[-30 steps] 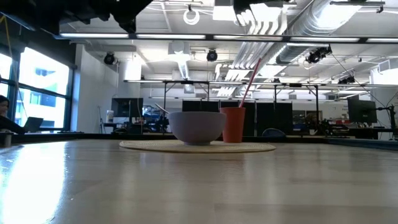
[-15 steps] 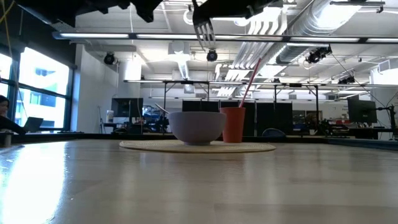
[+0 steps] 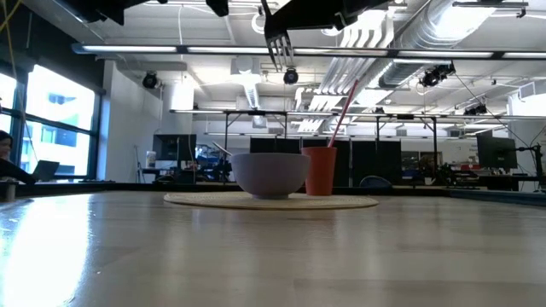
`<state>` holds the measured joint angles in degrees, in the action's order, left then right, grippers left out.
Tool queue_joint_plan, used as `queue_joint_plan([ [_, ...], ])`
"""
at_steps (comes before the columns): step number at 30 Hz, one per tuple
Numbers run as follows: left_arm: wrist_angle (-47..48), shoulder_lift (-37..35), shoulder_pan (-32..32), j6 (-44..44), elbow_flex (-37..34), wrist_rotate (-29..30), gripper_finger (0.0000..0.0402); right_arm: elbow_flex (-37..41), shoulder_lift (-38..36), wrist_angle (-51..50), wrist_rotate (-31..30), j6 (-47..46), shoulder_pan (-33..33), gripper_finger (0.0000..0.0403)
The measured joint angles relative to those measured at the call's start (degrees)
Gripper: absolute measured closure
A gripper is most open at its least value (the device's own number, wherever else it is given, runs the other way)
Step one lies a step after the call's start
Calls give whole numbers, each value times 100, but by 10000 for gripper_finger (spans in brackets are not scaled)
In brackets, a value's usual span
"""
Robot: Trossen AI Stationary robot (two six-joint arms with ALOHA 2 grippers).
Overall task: Pick & Place Utensil
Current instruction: Put the silver fork into the violet bowl
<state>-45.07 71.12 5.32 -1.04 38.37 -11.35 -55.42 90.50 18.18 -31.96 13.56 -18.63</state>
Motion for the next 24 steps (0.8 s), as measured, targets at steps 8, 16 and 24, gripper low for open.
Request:
queue_joint_plan([
  [8, -11, -36, -2, 154, 0, -285, 257, 0, 0, -3, -21, -66, -2, 401],
  [16, -79, -36, -2, 284, 0, -121, 317, 0, 0, -10, -101, -66, -2, 401],
  [24, -16, -37, -11, 343, 0, 81, 390, 0, 4, -16, 9, -278, -7, 400],
])
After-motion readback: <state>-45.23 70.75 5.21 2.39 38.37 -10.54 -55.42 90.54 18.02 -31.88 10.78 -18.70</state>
